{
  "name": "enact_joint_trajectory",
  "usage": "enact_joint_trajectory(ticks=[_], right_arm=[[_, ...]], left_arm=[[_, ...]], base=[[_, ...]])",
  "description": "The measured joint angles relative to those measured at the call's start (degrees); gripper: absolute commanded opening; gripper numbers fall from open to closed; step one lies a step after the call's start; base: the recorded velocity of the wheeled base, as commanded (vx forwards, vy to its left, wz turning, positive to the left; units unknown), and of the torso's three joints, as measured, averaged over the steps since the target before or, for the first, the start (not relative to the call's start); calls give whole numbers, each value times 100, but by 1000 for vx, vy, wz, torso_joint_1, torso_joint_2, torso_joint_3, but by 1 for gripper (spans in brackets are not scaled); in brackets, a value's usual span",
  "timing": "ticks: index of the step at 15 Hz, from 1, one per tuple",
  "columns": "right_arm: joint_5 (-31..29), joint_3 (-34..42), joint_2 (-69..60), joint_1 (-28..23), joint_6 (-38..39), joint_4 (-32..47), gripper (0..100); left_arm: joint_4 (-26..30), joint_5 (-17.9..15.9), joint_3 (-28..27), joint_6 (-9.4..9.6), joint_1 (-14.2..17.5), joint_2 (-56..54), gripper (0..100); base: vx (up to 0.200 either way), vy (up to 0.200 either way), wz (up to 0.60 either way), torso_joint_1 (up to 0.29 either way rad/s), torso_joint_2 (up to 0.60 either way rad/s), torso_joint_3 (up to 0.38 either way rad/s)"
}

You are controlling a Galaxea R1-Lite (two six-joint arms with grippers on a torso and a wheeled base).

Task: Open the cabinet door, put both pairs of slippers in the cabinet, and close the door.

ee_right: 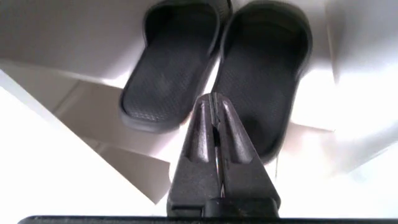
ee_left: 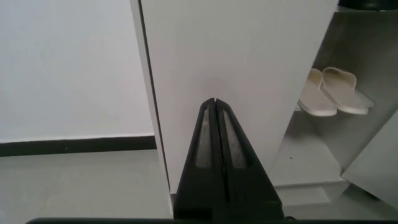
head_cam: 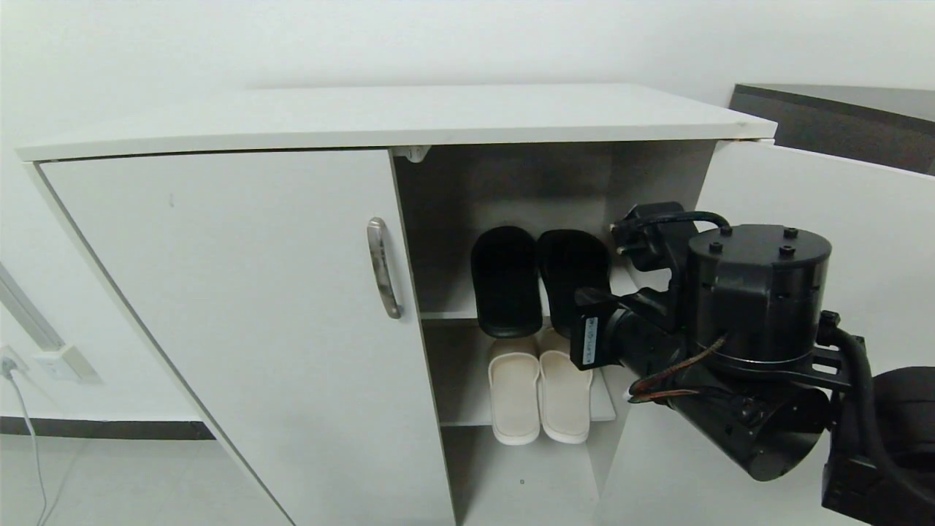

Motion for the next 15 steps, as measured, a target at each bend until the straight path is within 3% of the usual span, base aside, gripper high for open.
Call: enact_joint_trajectory(ticks=[15], right_arm=[[11, 172, 51, -7, -10, 0, 0]], left_arm=[[-2, 0, 0, -5, 0, 0, 0]], base=[[-200, 0, 0, 0, 1, 4]])
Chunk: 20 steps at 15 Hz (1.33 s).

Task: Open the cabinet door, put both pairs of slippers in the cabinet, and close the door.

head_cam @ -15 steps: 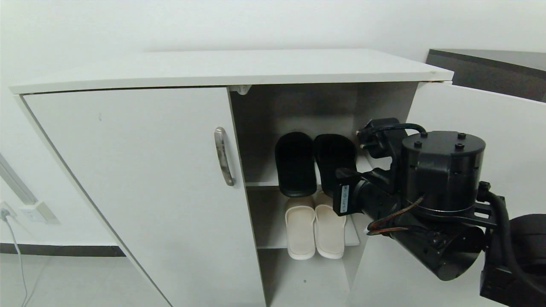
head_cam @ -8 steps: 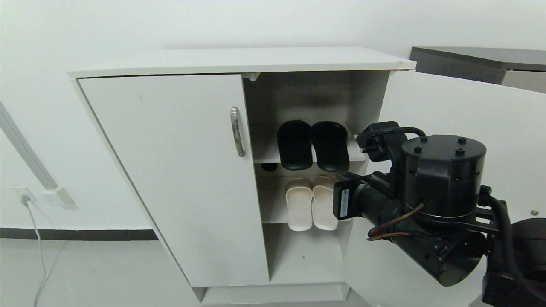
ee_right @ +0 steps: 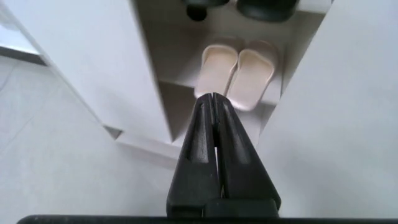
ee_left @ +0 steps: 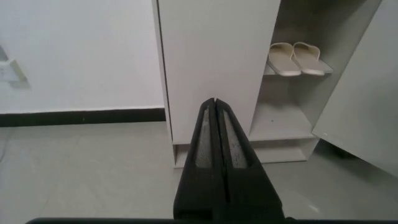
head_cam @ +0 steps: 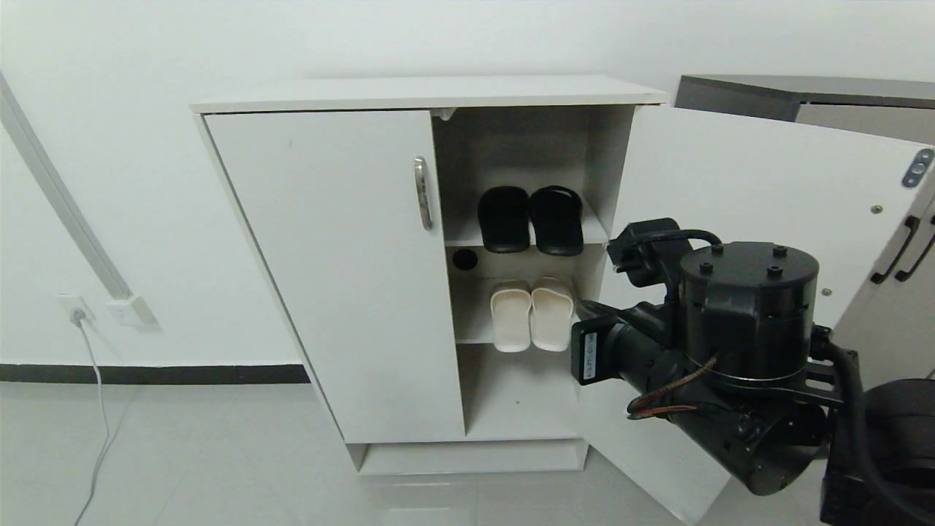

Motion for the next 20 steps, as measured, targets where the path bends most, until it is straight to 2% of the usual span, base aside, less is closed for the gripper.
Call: enact_joint_trajectory(ticks=[3, 4, 7, 10, 20], right_arm=[[11, 39, 9, 0, -1, -6, 0], [22, 79, 9, -6, 0, -4, 0], [539, 243, -21, -55, -1, -140, 0], [563, 302, -32, -205, -17, -132, 0], [563, 389, -22, -227, -63, -145, 0]], left_arm=[[-2, 0, -2, -4, 0, 0, 0], [11, 2, 0, -2, 0, 0, 0], [-2, -2, 0, -2, 0, 0, 0], [2, 2, 0, -9, 0, 0, 0], [2, 0, 0, -13, 0, 0, 0]], base=[[-200, 0, 0, 2, -1, 4], [0, 0, 0, 0, 0, 0], [0, 0, 0, 0, 0, 0], [0, 0, 0, 0, 0, 0], [0, 0, 0, 0, 0, 0]])
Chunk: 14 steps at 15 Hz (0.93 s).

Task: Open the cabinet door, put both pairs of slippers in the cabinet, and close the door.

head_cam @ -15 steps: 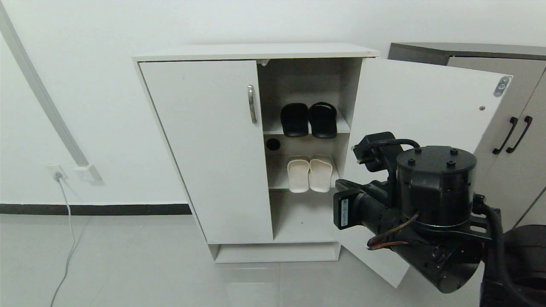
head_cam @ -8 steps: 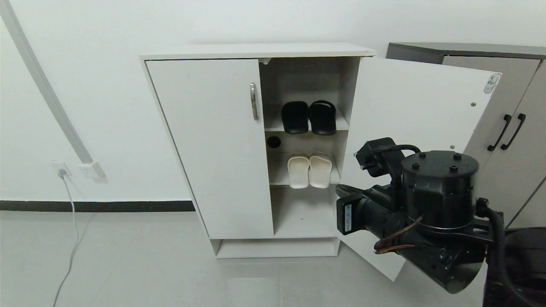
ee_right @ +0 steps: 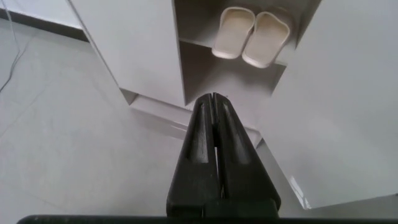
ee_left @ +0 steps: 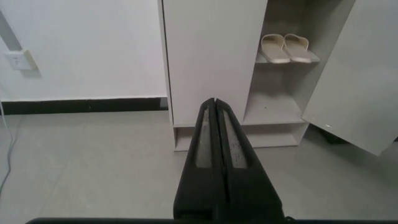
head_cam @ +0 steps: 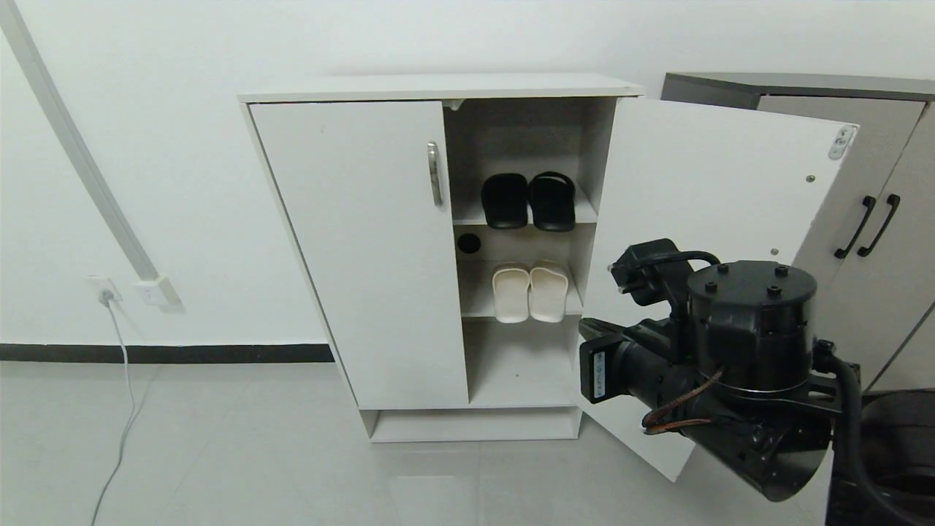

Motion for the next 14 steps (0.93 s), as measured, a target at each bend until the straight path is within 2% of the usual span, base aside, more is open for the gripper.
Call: enact_joint_trajectory(ticks=[2, 5, 14], right_arm=[[-10, 0, 4, 0, -9, 11, 0], [-7, 7, 6, 9, -44, 21, 0], [-11, 22, 15, 1, -41, 21, 0]], left_arm=[[0, 0, 0, 0, 0, 0, 0], [17, 2, 5, 0, -2, 0, 0], [0, 0, 0, 0, 0, 0, 0]], base=[[0, 0, 0, 4, -35, -45], [0, 0, 0, 9, -209, -307], [0, 0, 0, 83, -466, -354]])
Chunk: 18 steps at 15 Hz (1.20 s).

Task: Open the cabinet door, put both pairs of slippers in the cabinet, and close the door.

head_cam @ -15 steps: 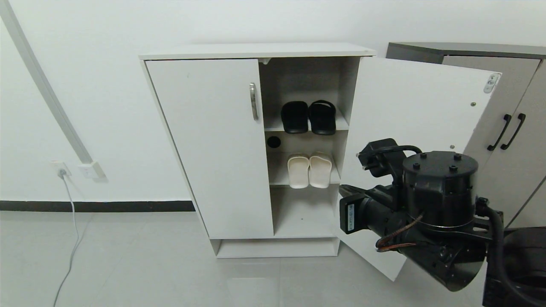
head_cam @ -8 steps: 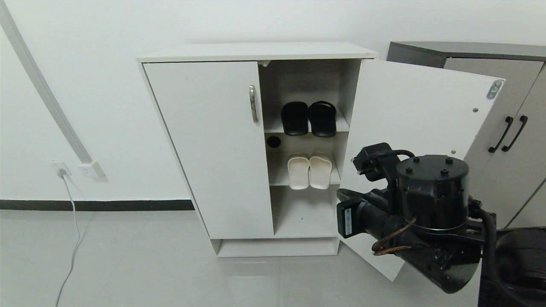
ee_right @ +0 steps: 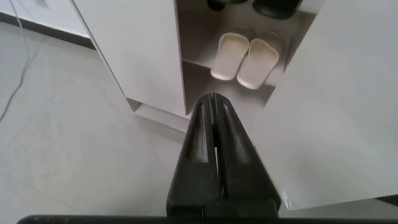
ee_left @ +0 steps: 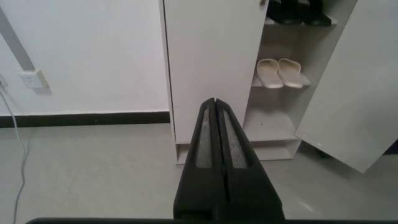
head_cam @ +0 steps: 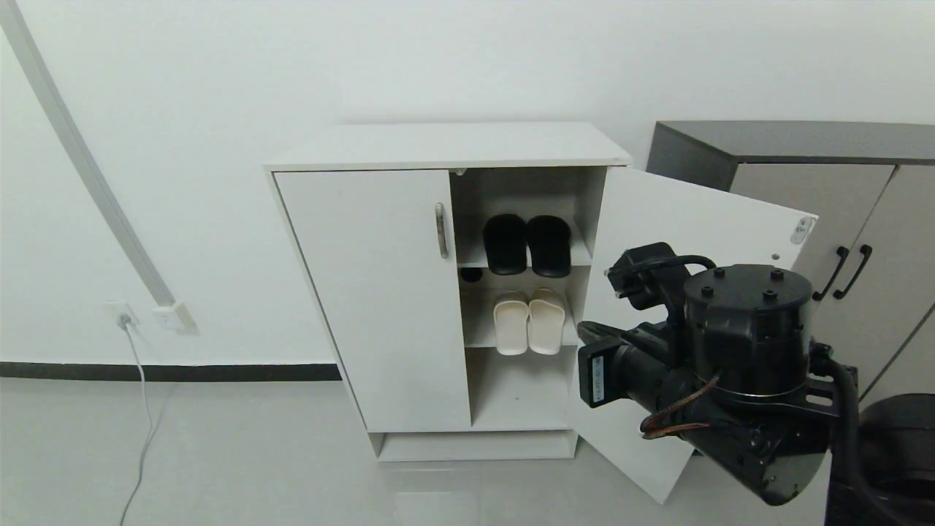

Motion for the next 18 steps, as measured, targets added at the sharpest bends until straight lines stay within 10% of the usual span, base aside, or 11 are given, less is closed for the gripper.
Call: enact_joint_trajectory(ticks=[18], right_arm=[[-5, 68, 46, -10, -79, -21, 0]], left_arm=[[0, 0, 0, 0, 0, 0, 0]], base=[[0, 0, 0, 197, -518, -322]])
